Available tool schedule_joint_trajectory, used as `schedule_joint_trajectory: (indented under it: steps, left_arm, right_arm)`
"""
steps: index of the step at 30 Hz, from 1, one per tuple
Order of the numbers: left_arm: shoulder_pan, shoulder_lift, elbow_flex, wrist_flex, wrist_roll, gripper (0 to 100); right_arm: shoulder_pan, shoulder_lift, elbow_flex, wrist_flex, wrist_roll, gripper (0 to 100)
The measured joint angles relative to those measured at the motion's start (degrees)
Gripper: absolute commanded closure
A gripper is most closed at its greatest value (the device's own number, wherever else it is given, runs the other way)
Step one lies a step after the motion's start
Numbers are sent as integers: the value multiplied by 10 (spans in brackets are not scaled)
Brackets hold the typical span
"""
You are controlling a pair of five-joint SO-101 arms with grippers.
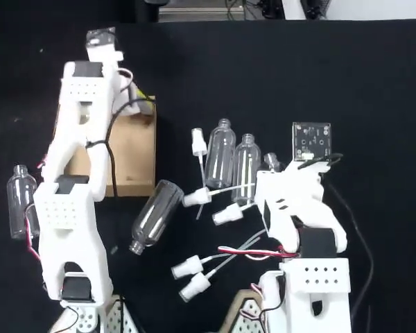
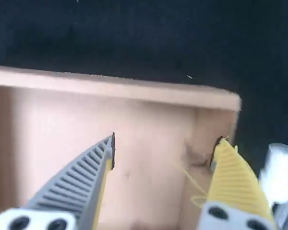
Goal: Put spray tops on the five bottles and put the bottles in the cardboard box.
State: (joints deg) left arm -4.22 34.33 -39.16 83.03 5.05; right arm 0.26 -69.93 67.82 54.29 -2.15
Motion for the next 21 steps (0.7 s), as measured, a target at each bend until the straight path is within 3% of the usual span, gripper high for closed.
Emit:
schedule_joint_trajectory:
  steps: [5, 9, 21]
  left_arm:
    - [-40, -1, -153, 150, -62, 690]
    - [-123, -14, -158, 171, -93, 690]
    - [-334, -311, 196, 164, -300, 690]
  right_arm:
    - [0, 0, 0, 0, 0, 899]
    - [0, 0, 0, 0, 0, 899]
    - [0, 0, 9, 0, 0, 899]
